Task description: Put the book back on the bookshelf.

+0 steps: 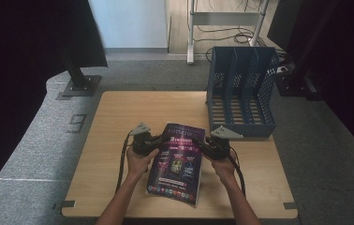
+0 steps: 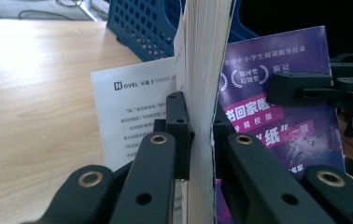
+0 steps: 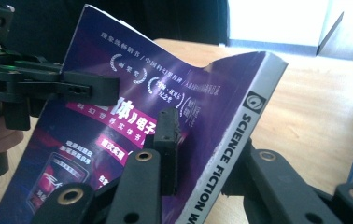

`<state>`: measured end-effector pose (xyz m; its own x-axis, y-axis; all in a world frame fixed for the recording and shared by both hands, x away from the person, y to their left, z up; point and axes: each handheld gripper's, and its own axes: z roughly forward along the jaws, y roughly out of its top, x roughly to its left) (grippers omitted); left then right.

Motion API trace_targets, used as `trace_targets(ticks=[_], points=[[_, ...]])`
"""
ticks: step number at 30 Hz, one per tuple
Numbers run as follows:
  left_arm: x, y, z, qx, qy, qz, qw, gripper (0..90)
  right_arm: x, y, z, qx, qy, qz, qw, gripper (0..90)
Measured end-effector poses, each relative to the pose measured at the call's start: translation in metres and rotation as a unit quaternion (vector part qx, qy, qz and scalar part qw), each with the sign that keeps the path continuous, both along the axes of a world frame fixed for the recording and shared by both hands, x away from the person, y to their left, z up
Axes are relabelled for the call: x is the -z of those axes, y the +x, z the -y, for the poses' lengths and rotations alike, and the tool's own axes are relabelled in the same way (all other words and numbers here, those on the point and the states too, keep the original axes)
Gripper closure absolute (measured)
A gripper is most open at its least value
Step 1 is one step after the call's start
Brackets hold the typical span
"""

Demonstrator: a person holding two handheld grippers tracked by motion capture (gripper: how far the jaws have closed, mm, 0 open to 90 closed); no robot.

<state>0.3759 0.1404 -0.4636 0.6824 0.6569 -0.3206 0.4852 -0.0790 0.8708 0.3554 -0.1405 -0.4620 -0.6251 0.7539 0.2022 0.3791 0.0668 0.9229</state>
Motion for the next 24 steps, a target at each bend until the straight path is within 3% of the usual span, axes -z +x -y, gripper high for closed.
trace_targets(ticks=[5,16,24], points=[[-0.002,-0.001,-0.001,0.000,-0.005,0.004,1.0000,84.9,-0.006,-0.004,-0.001,-0.003,-0.004,0.016,0.9999,73.5],[-0.007,-0.001,-0.001,0.002,-0.006,0.008,0.9999,84.9,-0.009,-0.006,-0.001,-0.003,0.000,0.029,0.9996,74.0],[-0.016,-0.004,-0.001,0.002,-0.015,0.024,0.9996,84.9,-0.019,-0.012,0.001,-0.003,0.007,0.044,0.9990,75.5]])
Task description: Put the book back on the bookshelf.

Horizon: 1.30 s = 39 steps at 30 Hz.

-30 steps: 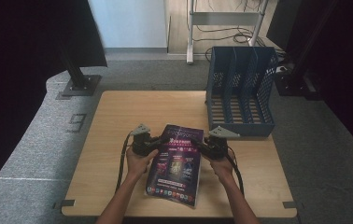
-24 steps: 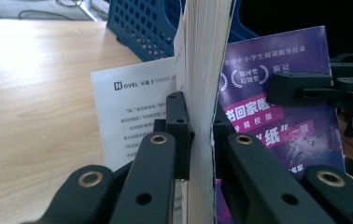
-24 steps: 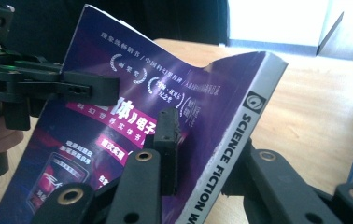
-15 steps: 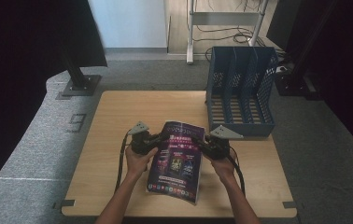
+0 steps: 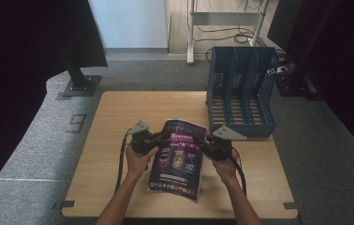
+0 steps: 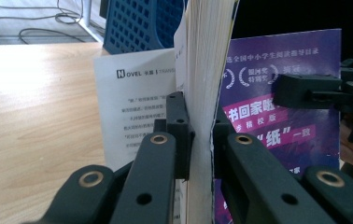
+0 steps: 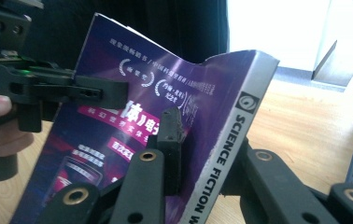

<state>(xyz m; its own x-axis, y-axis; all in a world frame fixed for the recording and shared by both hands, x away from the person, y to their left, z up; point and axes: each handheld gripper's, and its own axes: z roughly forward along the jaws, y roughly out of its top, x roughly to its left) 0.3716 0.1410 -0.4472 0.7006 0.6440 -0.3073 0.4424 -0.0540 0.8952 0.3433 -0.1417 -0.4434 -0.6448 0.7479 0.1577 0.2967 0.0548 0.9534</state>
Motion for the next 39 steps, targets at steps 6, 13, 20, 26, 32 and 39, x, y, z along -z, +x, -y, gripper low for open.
trace_targets(ticks=[6,13,20,26,32,39], points=[[-0.009,-0.003,-0.002,-0.001,-0.008,0.014,0.9999,84.8,-0.013,-0.007,-0.001,-0.002,0.006,0.025,0.9997,77.6],[-0.013,-0.004,-0.001,-0.002,-0.008,0.019,0.9998,84.8,-0.015,-0.008,0.000,-0.005,0.012,0.031,0.9995,78.6],[-0.031,-0.002,0.001,-0.001,-0.005,0.035,0.9994,84.8,-0.027,-0.012,0.001,-0.002,0.012,0.059,0.9982,80.1],[-0.031,-0.004,0.004,0.002,-0.003,0.040,0.9992,84.7,-0.030,-0.016,0.003,0.002,0.009,0.072,0.9974,81.0],[-0.029,0.000,0.006,0.001,-0.001,0.043,0.9991,84.7,-0.028,-0.015,0.004,0.005,0.009,0.070,0.9975,81.1],[-0.039,0.014,0.013,0.001,0.004,0.045,0.9990,84.7,-0.036,-0.010,0.004,0.018,-0.002,0.090,0.9957,81.2]])
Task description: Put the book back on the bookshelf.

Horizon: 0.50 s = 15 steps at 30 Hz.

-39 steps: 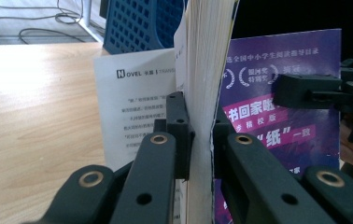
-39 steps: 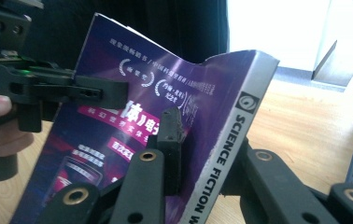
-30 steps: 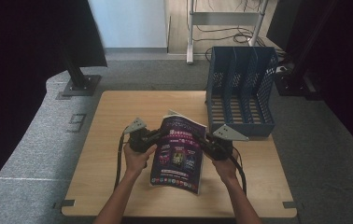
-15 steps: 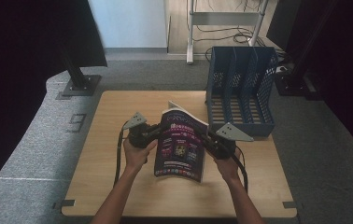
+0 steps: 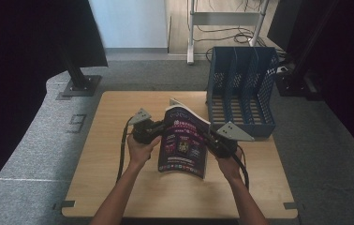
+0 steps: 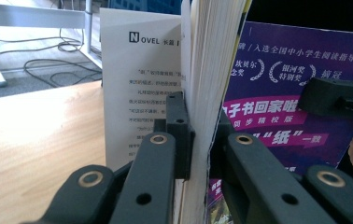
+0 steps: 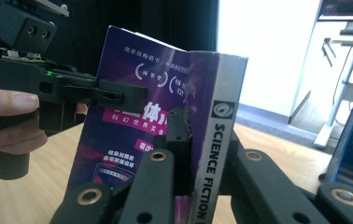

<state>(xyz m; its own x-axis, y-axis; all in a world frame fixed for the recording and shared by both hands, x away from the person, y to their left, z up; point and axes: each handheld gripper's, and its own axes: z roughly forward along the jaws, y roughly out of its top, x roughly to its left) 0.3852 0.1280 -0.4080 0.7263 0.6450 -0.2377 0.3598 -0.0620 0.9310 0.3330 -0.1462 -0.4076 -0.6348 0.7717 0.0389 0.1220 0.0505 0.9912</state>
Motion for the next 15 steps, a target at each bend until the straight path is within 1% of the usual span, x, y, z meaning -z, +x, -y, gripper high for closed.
trace_targets(ticks=[1,2,3,4,9,11,13,15], points=[[-0.002,0.001,0.001,0.000,0.001,0.002,1.0000,84.7,0.000,0.000,0.000,0.000,0.000,0.000,1.0000,81.2],[-0.003,0.001,0.002,0.000,0.003,0.004,1.0000,84.7,0.000,0.000,0.001,0.006,0.007,0.003,1.0000,81.3],[-0.004,0.000,0.003,0.001,0.008,0.007,0.9999,84.6,0.001,0.000,0.001,0.007,0.008,0.005,0.9999,81.3],[-0.002,-0.001,0.004,0.002,0.009,0.007,0.9999,84.5,0.003,-0.001,0.002,0.009,0.008,0.009,0.9999,81.3],[0.003,-0.005,0.004,0.007,0.008,0.009,0.9999,84.2,0.011,-0.005,0.005,0.007,0.010,0.011,0.9999,81.4],[0.003,-0.006,0.004,0.006,0.008,0.010,0.9999,84.2,0.011,-0.007,0.006,0.005,0.010,0.011,0.9999,81.4],[0.003,-0.006,0.004,0.006,0.013,0.015,0.9998,84.3,0.010,-0.008,0.004,0.004,0.004,0.013,0.9999,81.5],[0.002,-0.006,0.003,0.006,0.014,0.014,0.9998,84.3,0.009,-0.007,0.003,0.004,0.003,0.014,0.9999,81.5]])
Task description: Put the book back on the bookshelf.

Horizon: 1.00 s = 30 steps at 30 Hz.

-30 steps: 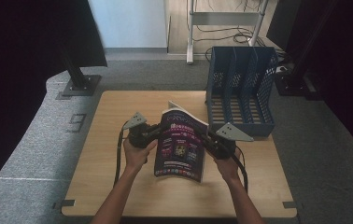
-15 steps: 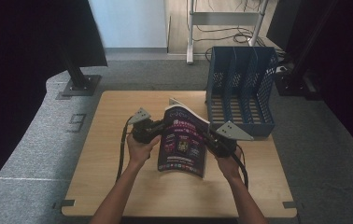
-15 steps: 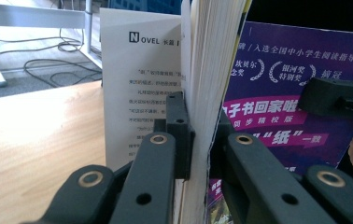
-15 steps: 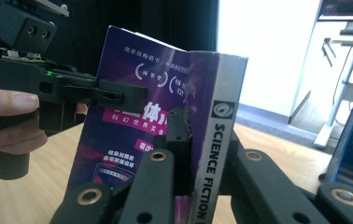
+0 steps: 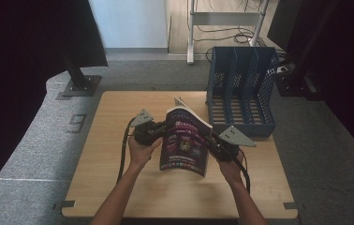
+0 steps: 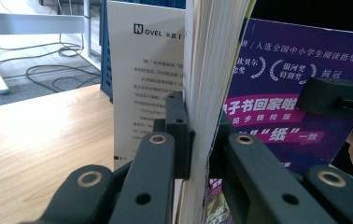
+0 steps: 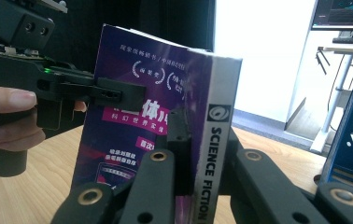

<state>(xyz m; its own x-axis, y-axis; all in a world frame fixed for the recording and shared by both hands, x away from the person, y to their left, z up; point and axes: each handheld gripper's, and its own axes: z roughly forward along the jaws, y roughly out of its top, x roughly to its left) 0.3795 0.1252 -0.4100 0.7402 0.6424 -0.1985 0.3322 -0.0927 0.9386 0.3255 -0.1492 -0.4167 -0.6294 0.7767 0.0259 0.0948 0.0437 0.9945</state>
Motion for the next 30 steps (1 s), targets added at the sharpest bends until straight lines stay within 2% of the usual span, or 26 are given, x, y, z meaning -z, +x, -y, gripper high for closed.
trace_targets(ticks=[6,10,16,18,19,21,24,25,27,30], points=[[-0.005,0.003,-0.002,-0.004,0.000,0.002,1.0000,84.3,-0.001,0.005,-0.003,0.005,0.006,0.011,0.9999,81.6],[-0.005,-0.002,-0.005,-0.006,-0.004,0.006,1.0000,84.0,0.000,0.002,-0.004,-0.003,0.006,0.020,0.9998,81.5],[0.001,-0.011,-0.010,0.000,-0.013,0.003,0.9999,80.7,0.004,-0.007,-0.003,-0.011,0.001,0.025,0.9996,81.4],[0.003,-0.013,-0.011,-0.006,-0.015,0.004,0.9999,74.8,0.004,-0.010,-0.003,-0.018,0.004,0.025,0.9995,81.3],[0.004,-0.013,-0.011,-0.009,-0.015,0.007,0.9998,65.3,0.004,-0.013,-0.003,-0.023,0.000,0.027,0.9994,81.3],[0.006,-0.013,-0.011,-0.010,-0.016,0.005,0.9998,53.9,0.004,-0.016,-0.003,-0.029,0.001,0.029,0.9992,81.3],[0.009,-0.008,-0.009,-0.007,0.005,-0.009,0.9999,38.8,0.004,-0.019,-0.003,-0.035,0.001,0.031,0.9989,81.2],[0.009,-0.008,-0.009,-0.007,0.005,-0.009,0.9999,34.2,0.004,-0.020,-0.004,-0.037,0.000,0.032,0.9988,81.1],[0.012,-0.003,-0.006,-0.002,0.016,-0.019,0.9997,31.0,0.004,-0.021,-0.004,-0.037,-0.001,0.032,0.9988,81.1],[0.013,0.000,-0.002,0.005,0.025,-0.015,0.9996,25.2,0.004,-0.023,-0.005,-0.037,-0.004,0.034,0.9987,80.9]])
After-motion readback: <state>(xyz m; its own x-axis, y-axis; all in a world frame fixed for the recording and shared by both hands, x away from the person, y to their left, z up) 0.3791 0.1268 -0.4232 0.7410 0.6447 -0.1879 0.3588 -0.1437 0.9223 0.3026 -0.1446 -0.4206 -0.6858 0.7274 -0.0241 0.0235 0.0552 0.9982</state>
